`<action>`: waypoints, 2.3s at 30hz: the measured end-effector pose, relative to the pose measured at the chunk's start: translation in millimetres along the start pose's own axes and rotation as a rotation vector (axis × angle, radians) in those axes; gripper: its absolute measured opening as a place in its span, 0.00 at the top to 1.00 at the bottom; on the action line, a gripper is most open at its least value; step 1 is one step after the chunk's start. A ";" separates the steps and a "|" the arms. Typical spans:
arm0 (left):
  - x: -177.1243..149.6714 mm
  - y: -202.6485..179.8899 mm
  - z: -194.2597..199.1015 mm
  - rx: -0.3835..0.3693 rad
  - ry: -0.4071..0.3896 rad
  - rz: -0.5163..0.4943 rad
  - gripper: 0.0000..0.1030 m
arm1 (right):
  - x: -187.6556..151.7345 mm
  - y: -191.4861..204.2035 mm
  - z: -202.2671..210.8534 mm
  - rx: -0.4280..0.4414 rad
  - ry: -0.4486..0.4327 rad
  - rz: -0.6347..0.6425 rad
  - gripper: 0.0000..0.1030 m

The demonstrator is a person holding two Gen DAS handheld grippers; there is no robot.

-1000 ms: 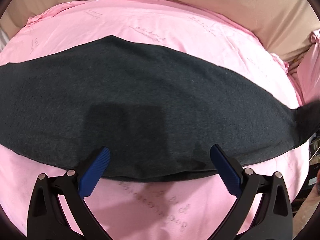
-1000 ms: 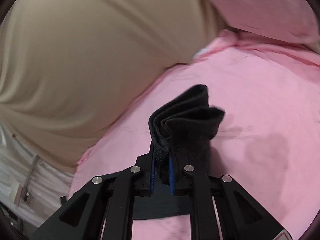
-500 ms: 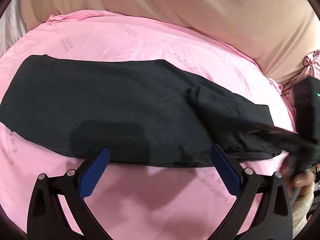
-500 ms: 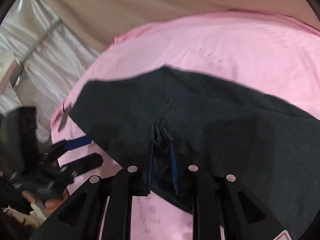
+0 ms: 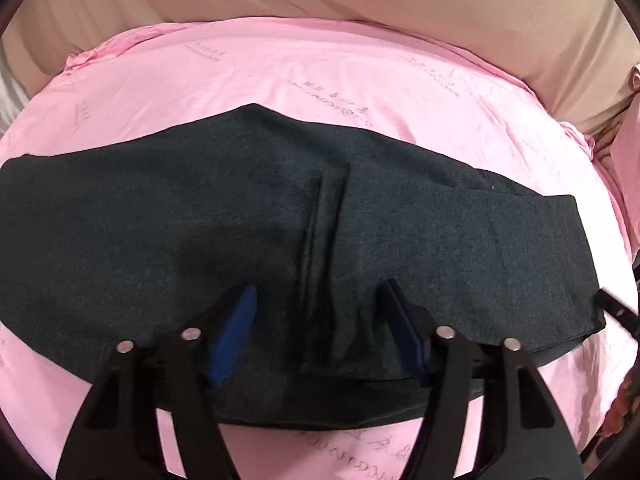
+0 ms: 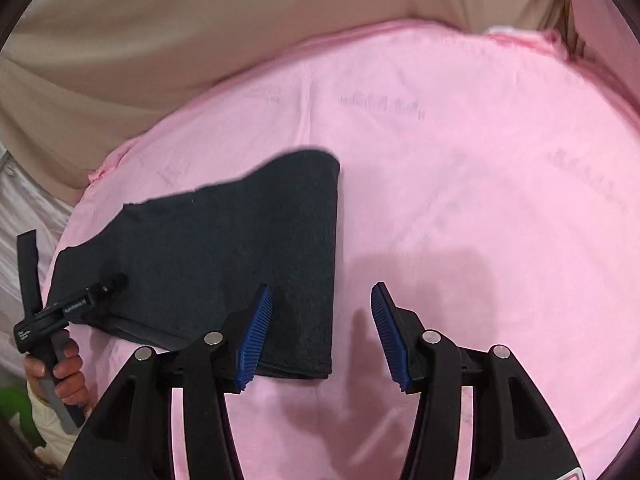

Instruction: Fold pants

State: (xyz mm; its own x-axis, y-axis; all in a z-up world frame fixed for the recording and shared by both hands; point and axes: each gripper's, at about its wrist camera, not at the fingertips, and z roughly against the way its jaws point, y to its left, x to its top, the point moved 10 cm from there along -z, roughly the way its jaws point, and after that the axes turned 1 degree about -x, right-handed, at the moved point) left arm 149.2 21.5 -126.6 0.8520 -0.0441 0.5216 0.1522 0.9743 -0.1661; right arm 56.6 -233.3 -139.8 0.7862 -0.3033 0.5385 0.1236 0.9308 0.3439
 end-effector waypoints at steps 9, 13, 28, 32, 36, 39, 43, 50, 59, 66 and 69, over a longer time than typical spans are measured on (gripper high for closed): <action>0.1 -7.7 -3.5 0.006 0.029 -0.051 0.28 | 8.0 16.4 21.3 -0.030 -0.088 0.112 0.90; -5.4 -11.0 -2.4 0.021 0.020 -0.077 0.21 | -2.2 -6.7 -10.9 -0.050 -0.008 0.038 0.90; -31.2 289.1 108.1 0.155 -0.190 0.671 0.07 | 18.3 134.8 0.9 -0.004 -0.126 0.362 0.57; -44.8 326.9 94.0 0.123 -0.158 0.768 0.06 | -2.5 207.5 -46.1 0.048 -0.046 0.524 0.51; -30.2 319.3 85.3 0.087 -0.169 0.717 0.05 | -22.8 248.1 -89.2 0.011 0.008 0.659 0.51; -15.9 317.1 76.2 0.099 -0.171 0.675 0.10 | -23.5 241.7 -110.5 -0.053 0.020 0.661 0.69; -9.7 314.2 72.2 0.197 -0.165 0.613 0.38 | -15.2 237.2 -107.7 -0.011 0.034 0.599 0.70; -1.7 304.9 84.6 0.251 -0.175 0.558 0.83 | -13.9 224.4 -105.4 0.046 0.013 0.493 0.31; 21.0 274.6 109.8 0.320 -0.213 0.471 0.85 | -15.6 205.1 -88.5 0.139 0.001 0.378 0.24; 46.2 222.2 131.8 0.358 -0.260 0.355 0.85 | -9.6 170.3 -66.1 0.173 -0.027 0.272 0.24; 58.1 193.8 141.0 0.356 -0.281 0.308 0.86 | -4.6 151.0 -52.9 0.168 -0.052 0.238 0.24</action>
State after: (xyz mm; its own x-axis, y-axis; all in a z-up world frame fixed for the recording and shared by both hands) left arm 157.5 238.8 -10.5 0.6560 0.2683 0.7054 -0.3040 0.9494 -0.0785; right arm 103.7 -80.6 -131.1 0.7484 -0.0943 0.6565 -0.1661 0.9316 0.3232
